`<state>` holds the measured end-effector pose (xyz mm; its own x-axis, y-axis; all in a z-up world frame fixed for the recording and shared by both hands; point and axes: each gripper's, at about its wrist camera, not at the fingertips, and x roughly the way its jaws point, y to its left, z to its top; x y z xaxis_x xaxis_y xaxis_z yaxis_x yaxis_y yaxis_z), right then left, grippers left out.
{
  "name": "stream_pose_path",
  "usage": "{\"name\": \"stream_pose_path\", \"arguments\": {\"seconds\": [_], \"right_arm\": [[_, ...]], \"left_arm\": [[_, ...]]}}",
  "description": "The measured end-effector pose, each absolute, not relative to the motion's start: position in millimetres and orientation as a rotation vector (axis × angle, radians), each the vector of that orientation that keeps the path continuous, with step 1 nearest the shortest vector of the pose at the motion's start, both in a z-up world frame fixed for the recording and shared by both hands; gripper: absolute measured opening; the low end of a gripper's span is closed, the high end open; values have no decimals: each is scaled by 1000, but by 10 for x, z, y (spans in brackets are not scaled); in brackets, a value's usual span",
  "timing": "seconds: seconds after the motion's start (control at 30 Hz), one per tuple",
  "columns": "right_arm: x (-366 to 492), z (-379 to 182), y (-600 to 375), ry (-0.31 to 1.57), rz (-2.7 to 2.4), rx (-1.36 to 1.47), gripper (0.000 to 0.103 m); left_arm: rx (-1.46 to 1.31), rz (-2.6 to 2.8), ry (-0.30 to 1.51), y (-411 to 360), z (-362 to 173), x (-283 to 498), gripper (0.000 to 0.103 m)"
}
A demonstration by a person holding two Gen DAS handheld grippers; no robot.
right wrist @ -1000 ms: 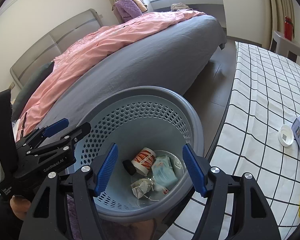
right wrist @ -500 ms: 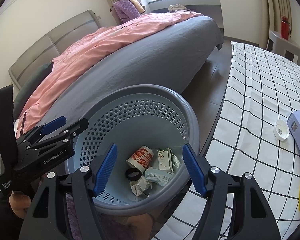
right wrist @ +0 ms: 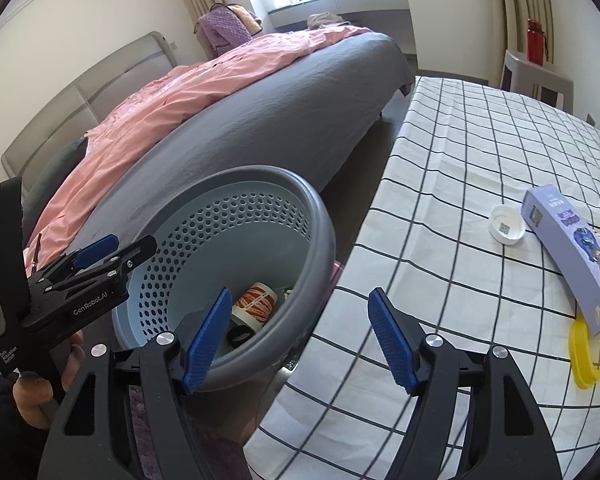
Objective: Collect trash
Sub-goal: 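Withdraw both tools from the wastebasket back toward the table, then close the right tool on the rim of the yellow plastic lid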
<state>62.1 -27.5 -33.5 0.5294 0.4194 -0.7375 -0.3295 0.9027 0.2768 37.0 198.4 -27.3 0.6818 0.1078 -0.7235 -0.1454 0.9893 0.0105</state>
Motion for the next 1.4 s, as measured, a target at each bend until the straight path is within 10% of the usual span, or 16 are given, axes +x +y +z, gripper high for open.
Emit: {"name": "stream_pose_path", "arguments": {"seconds": [1.4], "right_arm": [[513, -739, -2502, 995, 135, 71, 86]], "left_arm": [[66, -136, 838, 125, -325, 351, 70]]}}
